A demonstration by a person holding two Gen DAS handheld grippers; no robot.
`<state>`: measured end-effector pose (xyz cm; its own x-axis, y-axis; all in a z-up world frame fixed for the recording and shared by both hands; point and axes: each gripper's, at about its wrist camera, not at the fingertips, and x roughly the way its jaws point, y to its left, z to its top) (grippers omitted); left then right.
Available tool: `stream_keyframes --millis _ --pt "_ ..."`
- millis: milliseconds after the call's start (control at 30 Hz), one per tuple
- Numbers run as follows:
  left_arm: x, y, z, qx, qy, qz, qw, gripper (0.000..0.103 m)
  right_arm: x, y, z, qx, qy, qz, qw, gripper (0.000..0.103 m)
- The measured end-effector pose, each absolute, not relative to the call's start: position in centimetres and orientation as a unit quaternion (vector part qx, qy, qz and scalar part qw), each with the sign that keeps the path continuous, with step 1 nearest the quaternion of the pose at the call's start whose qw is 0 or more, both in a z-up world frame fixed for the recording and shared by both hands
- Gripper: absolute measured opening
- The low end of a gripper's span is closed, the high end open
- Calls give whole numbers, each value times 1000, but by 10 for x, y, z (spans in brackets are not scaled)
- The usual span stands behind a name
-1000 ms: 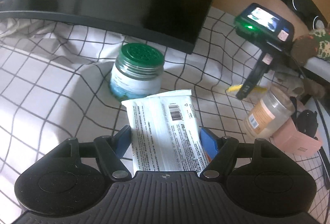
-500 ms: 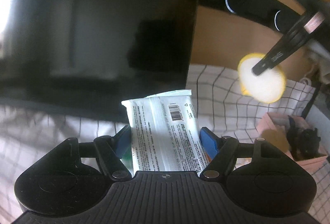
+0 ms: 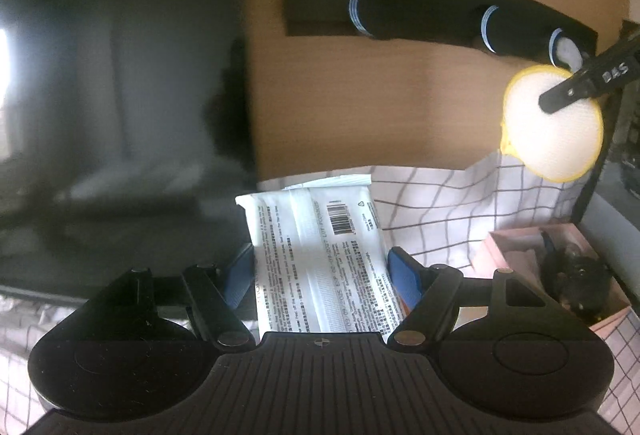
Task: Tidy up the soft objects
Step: 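Grasp the yellow-rimmed round sponge with the right tool while the left tool lifts the packet, then lower the sponge into the box with the right tool while the left tool drops the packet inside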
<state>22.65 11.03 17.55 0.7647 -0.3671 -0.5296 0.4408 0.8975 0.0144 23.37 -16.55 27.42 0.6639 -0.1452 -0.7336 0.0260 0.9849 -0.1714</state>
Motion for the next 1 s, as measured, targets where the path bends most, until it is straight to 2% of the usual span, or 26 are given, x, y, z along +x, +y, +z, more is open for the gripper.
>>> stream_keyframes --millis 233,467,700,867,1000 --pt "230 64 180 70 276 -253 925 77 190 -235 269 36 371 -74 925 15" --pt "238 -3 174 55 297 -313 901 77 155 -265 269 75 344 -122 928 15" --pt "233 -72 142 43 332 -389 858 78 147 -266 256 90 343 -124 927 15" --pt "240 -114 106 7 403 -436 805 79 147 -271 245 100 351 -135 921 15" --pt "230 -131 87 47 389 -425 816 79 152 -281 228 126 363 -143 912 15"
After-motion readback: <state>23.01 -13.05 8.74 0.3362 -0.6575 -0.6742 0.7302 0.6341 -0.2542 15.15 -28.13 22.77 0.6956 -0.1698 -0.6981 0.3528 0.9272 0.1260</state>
